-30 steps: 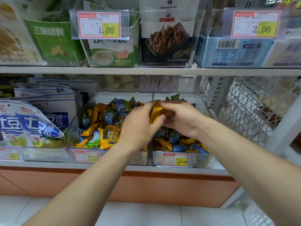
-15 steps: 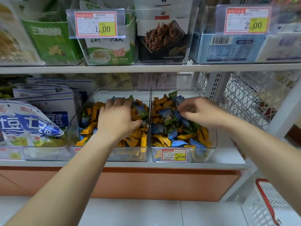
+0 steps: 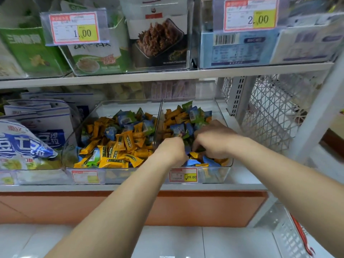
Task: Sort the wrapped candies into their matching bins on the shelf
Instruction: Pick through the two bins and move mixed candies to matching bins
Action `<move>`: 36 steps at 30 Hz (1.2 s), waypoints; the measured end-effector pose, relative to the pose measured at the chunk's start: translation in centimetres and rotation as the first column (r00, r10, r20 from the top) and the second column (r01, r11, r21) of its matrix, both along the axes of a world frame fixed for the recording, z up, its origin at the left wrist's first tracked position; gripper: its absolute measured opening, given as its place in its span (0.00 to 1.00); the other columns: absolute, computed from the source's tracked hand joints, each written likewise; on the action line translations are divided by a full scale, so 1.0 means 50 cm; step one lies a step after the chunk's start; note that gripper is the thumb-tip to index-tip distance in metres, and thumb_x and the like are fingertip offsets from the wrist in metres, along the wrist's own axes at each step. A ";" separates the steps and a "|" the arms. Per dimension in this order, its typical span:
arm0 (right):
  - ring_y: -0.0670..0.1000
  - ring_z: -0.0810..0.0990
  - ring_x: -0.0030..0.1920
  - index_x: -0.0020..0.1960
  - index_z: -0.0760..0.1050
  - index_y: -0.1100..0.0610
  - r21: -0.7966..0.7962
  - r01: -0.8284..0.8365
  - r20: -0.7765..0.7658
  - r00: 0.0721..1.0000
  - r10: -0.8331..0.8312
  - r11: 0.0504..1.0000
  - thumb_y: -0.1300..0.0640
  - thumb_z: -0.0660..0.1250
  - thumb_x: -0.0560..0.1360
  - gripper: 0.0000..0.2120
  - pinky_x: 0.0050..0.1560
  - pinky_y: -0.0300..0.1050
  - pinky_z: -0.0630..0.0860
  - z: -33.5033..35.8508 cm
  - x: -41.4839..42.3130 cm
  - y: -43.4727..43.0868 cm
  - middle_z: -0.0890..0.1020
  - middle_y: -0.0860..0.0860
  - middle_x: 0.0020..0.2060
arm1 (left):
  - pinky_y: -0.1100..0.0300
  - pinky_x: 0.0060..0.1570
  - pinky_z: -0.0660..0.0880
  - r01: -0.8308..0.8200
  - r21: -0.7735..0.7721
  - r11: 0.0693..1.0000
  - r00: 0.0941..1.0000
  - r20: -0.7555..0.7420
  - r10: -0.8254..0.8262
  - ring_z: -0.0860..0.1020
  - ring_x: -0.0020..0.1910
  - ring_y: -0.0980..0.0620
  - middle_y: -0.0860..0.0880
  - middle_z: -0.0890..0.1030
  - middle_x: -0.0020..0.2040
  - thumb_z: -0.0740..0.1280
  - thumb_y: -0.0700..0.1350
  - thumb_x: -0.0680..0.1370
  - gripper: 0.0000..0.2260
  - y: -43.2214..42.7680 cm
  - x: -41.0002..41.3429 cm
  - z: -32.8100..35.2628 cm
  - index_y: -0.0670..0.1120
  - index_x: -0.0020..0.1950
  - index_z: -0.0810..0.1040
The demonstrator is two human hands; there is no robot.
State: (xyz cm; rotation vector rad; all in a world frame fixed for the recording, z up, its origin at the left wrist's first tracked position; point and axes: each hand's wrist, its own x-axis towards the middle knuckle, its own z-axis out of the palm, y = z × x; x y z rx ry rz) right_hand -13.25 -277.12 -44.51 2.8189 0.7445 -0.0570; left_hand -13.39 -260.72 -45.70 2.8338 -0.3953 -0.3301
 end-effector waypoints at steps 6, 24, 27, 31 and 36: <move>0.53 0.79 0.57 0.69 0.72 0.46 0.526 0.192 -0.101 0.981 -0.163 0.828 0.44 0.65 0.78 0.20 0.51 0.44 0.74 0.006 0.003 -0.044 0.81 0.48 0.61 | 0.57 0.51 0.75 -0.055 -0.232 0.971 0.996 -0.079 0.038 0.78 0.54 0.49 0.48 0.80 0.59 0.74 0.54 0.74 0.22 0.012 0.006 -0.032 0.47 0.65 0.76; 0.44 0.74 0.56 0.69 0.74 0.48 0.872 0.223 -0.138 0.966 -0.220 0.435 0.48 0.61 0.81 0.17 0.49 0.36 0.68 0.025 -0.012 -0.004 0.80 0.46 0.60 | 0.73 0.32 0.69 -0.020 -0.453 0.892 0.982 0.160 0.103 0.76 0.39 0.60 0.56 0.80 0.43 0.72 0.37 0.72 0.13 0.051 -0.050 0.012 0.53 0.52 0.81; 0.49 0.78 0.50 0.65 0.76 0.47 0.889 0.285 -0.200 0.946 -0.255 0.359 0.47 0.62 0.81 0.15 0.48 0.41 0.72 0.029 -0.015 0.015 0.81 0.45 0.49 | 0.65 0.39 0.74 -0.015 -0.384 0.923 0.987 0.142 0.075 0.78 0.43 0.55 0.51 0.80 0.48 0.70 0.38 0.74 0.12 0.053 -0.052 0.019 0.51 0.55 0.79; 0.52 0.80 0.51 0.64 0.76 0.49 0.880 0.322 -0.226 0.930 -0.290 0.349 0.48 0.65 0.80 0.14 0.52 0.45 0.75 0.034 -0.016 0.031 0.82 0.47 0.49 | 0.57 0.45 0.73 0.001 -0.155 0.988 1.000 0.012 0.001 0.78 0.53 0.44 0.43 0.79 0.56 0.66 0.42 0.78 0.14 0.029 -0.047 0.004 0.42 0.62 0.72; 0.44 0.85 0.41 0.60 0.75 0.45 0.866 0.383 -0.325 0.919 -0.222 0.322 0.46 0.67 0.78 0.11 0.53 0.50 0.81 0.027 -0.011 0.022 0.84 0.46 0.49 | 0.59 0.35 0.69 -0.013 -0.230 0.973 0.991 -0.131 -0.018 0.76 0.43 0.49 0.49 0.78 0.45 0.68 0.48 0.77 0.09 0.014 -0.016 0.001 0.50 0.56 0.75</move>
